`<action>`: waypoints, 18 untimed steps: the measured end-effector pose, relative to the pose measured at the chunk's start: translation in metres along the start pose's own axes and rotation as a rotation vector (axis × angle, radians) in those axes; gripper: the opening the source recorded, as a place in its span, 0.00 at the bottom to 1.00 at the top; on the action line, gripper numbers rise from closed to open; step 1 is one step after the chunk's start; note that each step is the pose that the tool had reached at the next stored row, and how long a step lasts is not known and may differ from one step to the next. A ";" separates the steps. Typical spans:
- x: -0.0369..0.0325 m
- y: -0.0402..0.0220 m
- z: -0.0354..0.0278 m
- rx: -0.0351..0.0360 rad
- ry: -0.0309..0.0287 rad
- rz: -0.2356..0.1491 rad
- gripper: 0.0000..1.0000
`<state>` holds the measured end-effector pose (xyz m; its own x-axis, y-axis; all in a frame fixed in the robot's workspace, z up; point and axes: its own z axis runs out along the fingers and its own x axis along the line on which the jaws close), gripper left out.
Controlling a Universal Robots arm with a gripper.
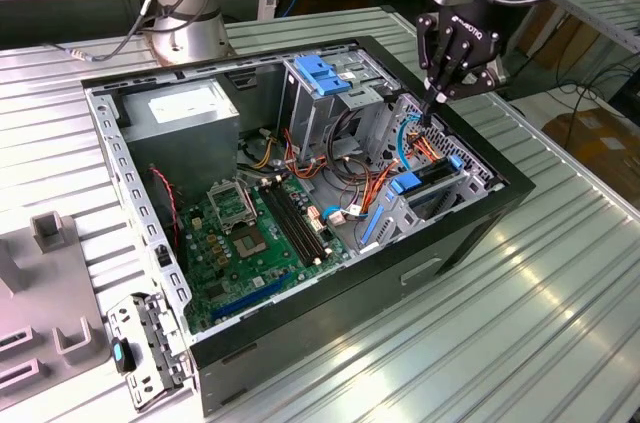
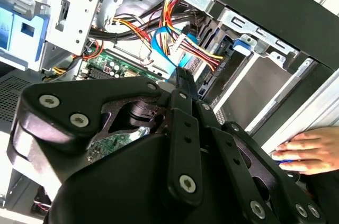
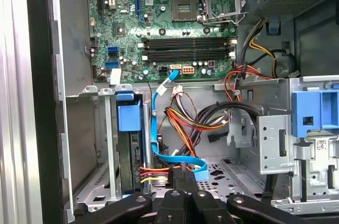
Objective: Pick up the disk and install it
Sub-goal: 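Insert the second disk wire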
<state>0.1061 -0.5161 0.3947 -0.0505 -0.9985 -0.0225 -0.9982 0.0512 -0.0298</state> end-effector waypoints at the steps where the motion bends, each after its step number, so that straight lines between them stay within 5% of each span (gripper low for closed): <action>1: -0.0003 0.0000 0.0007 0.0000 0.0016 0.000 0.11; 4: -0.0020 0.0000 0.0027 0.0009 0.0182 -0.001 0.24; 8: -0.0036 0.0001 0.0060 0.0019 0.0380 -0.001 0.24; 10: -0.0057 -0.0006 0.0103 0.0033 0.0660 -0.002 0.24; 11: -0.0060 -0.0008 0.0111 0.0036 0.0724 -0.002 0.24; 18: -0.0066 -0.0010 0.0155 0.0044 0.0872 -0.003 0.10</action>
<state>0.1080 -0.5093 0.3794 -0.0503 -0.9966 0.0647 -0.9983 0.0482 -0.0342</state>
